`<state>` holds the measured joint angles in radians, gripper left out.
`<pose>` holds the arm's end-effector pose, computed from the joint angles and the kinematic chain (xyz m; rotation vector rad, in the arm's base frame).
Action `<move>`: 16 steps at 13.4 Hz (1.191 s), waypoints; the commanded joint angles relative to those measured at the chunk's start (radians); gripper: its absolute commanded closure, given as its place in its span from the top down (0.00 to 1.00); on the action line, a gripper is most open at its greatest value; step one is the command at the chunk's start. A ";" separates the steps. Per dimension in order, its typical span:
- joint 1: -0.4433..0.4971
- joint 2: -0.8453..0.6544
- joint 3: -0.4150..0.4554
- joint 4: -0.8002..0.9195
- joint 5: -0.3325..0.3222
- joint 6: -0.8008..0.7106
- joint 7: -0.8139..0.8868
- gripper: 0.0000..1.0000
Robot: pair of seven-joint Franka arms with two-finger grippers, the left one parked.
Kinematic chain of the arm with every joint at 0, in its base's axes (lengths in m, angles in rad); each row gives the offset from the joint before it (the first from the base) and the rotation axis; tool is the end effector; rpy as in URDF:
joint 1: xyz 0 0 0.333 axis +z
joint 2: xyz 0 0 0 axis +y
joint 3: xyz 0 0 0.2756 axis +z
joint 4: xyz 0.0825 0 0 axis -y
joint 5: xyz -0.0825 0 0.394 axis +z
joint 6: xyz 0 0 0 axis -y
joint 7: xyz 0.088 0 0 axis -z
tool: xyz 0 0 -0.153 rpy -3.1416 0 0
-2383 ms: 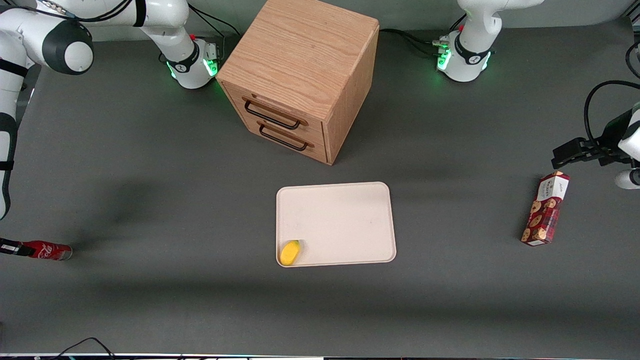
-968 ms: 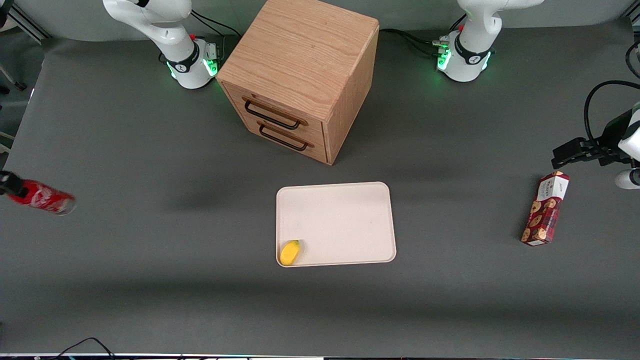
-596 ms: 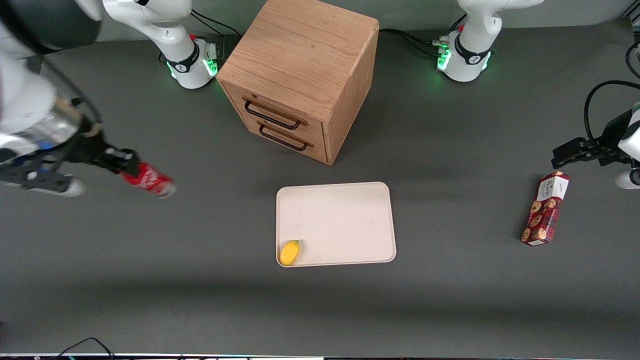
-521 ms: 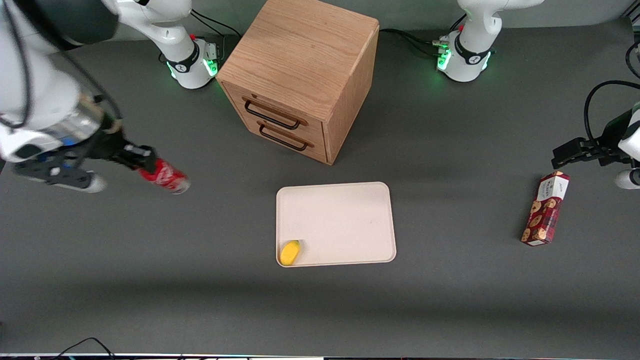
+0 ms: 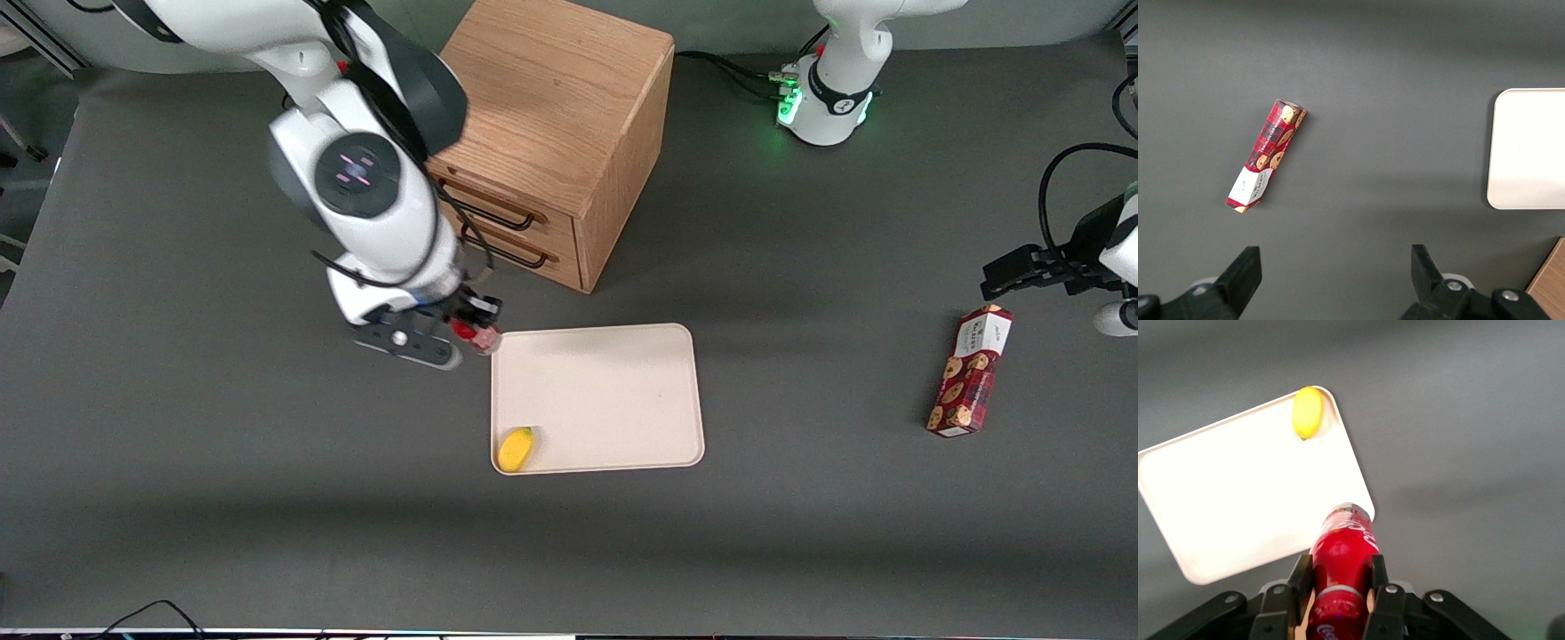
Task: Place coke bottle on tray
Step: 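Lift the bottle with the right gripper and carry it toward the white tray, then set the bottle upright on the tray beside the lemon and open the right gripper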
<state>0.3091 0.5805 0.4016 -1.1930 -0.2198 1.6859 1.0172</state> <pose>0.5795 0.3878 0.3810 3.0634 -0.5117 -0.0465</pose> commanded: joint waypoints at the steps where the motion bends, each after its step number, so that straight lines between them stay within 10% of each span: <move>1: 0.012 0.102 0.002 0.035 -0.052 0.087 0.052 0.00; 10: -0.001 0.190 -0.003 -0.069 -0.101 0.221 0.040 0.00; 11: -0.001 0.199 -0.004 -0.072 -0.105 0.241 0.041 0.17; 13: -0.001 0.194 -0.004 -0.088 -0.112 0.255 0.044 0.97; 16: -0.001 0.087 -0.015 -0.164 -0.104 0.256 -0.006 1.00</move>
<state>0.3133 0.7776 0.3916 -1.2605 -0.3043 1.9284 1.0358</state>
